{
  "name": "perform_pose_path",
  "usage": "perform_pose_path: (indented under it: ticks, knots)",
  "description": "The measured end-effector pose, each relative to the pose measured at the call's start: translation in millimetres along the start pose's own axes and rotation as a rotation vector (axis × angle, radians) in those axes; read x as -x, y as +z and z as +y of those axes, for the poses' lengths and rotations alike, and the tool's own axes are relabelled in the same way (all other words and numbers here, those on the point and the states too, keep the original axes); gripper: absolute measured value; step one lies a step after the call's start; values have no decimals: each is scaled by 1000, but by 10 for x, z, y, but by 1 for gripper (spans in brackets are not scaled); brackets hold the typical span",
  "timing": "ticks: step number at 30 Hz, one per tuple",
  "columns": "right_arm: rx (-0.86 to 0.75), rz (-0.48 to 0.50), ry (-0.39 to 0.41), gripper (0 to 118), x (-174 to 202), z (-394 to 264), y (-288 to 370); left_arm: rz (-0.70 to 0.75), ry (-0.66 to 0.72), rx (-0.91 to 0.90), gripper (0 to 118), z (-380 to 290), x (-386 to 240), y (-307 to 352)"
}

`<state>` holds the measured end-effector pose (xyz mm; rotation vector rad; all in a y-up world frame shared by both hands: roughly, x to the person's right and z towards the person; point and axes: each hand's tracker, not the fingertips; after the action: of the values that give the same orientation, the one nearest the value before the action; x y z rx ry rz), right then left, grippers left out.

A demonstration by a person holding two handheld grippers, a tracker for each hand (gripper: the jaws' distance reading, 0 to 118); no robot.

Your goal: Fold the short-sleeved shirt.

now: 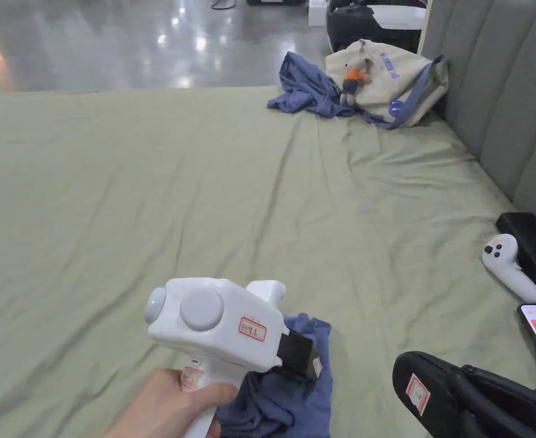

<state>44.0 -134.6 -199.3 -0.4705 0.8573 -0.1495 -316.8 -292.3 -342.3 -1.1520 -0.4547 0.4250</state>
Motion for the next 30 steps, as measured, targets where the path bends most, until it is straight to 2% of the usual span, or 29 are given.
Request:
perform_pose_path:
  ticks: [1, 5, 11, 13, 14, 15, 17, 19, 22, 25, 27, 30]
  knots:
    - [0, -6, 1, 4, -6, -11, -1, -26, 26, -22, 57, -25, -23, 29]
    - [2, -10, -17, 4, -66, -26, 9, -86, -12, -112, 58, -19, -105, 295]
    - [-3, -17, -28, 4, -96, -25, 20, -294, 60, -370, 58, -178, -73, 969]
    - [0, -19, -28, 4, -98, -24, 18, -297, 41, -426, 56, -204, 5, 1239]
    - [1, -19, -27, 4, -98, -24, 16, -210, 4, -465, 45, -228, 12, 1401]
    - [3, -18, -26, 4, -96, -23, 13, -133, -50, -470, 2, -223, -3, 1501]
    - [4, -15, -24, 4, -87, -25, 9, 55, -105, -405, 0, -180, 12, 1514]
    - [5, -11, -23, 4, -76, -33, 3, 8, -110, -239, 0, -102, 94, 1178]
    - [12, -18, -25, 4, -70, -57, -4, 130, -222, -94, 0, 13, -143, 597]
    - [26, -36, -30, 4, -78, -114, 17, 161, -254, 39, 0, 50, -248, -51]
    - [37, -51, -35, 4, -79, -160, 40, 205, -260, 90, 0, 38, -252, -396]
    - [55, -80, -31, 4, -56, -230, 51, 172, -236, 44, 0, 25, -246, -317]
